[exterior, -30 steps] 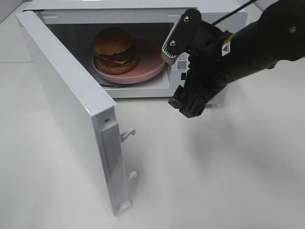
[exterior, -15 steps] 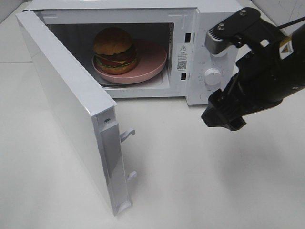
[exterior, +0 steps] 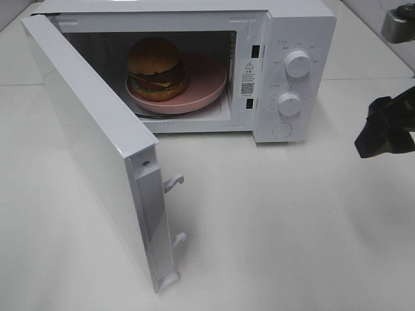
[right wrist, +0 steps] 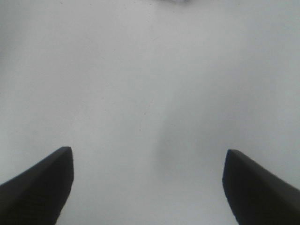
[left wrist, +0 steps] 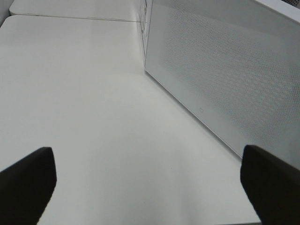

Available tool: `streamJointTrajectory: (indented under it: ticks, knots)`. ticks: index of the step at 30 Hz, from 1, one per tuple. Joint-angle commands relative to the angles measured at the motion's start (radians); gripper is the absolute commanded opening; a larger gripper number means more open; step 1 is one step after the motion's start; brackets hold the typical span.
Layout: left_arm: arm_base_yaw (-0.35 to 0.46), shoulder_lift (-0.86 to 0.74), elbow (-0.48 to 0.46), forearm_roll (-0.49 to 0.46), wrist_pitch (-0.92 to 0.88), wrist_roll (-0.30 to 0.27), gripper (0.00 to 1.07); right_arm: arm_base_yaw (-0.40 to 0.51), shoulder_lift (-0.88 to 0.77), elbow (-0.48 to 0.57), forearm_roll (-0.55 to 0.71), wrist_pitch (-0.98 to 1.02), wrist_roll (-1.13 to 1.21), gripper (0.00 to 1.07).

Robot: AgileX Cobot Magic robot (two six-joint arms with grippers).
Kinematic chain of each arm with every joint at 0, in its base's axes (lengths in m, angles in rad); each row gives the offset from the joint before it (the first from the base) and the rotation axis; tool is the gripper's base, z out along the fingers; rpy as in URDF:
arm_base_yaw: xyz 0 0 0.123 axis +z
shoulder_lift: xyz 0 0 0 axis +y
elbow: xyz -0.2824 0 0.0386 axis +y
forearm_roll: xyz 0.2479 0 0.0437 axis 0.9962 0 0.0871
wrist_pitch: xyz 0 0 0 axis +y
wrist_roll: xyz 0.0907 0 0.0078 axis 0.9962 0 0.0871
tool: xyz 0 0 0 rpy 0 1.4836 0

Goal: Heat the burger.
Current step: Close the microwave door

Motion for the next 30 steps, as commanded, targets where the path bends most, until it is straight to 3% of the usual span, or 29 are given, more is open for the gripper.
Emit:
streamJointTrajectory:
  ticks: [1, 20, 30]
  knots:
    - [0.002, -0.015, 0.001, 0.002, -0.005, -0.002, 1.0, -0.01, -0.055, 0.002, -0.034, 0.056, 0.05, 0.76]
    - [0.002, -0.015, 0.001, 0.002, -0.005, -0.002, 1.0, -0.009, -0.428, 0.002, -0.04, 0.297, 0.091, 0.76]
    - [0.002, -0.015, 0.001, 0.002, -0.005, -0.002, 1.0, -0.009, -0.749, 0.002, -0.141, 0.342, 0.133, 0.76]
